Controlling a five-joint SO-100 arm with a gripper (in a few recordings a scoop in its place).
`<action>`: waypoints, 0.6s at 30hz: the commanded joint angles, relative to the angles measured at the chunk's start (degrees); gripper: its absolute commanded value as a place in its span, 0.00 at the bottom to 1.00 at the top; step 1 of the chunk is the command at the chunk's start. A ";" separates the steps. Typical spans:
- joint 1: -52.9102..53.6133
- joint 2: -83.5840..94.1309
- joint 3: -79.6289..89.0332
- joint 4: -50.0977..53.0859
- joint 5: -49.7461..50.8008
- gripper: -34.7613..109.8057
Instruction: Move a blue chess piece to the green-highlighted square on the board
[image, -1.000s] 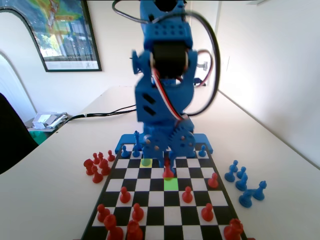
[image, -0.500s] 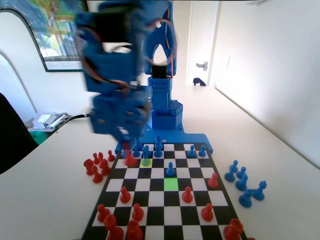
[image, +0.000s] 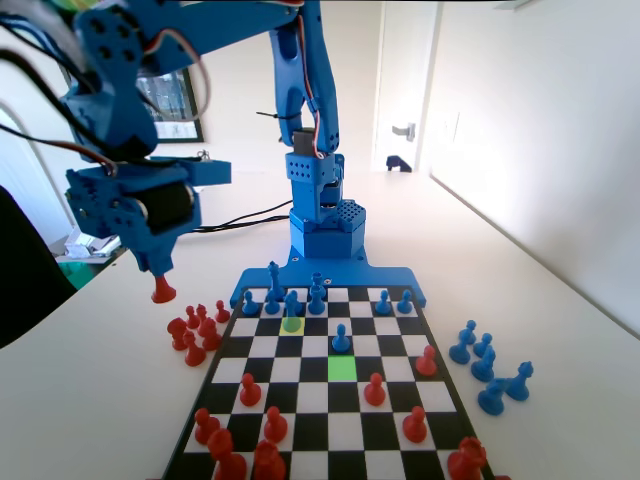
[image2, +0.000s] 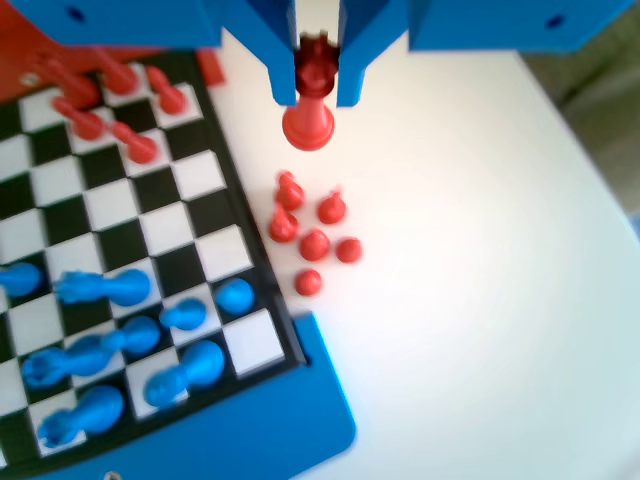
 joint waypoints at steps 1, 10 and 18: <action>5.19 0.00 -3.87 -0.18 -1.67 0.25; 10.99 -7.38 -7.12 -0.88 -2.37 0.25; 10.46 -12.48 -0.53 -14.41 -2.02 0.25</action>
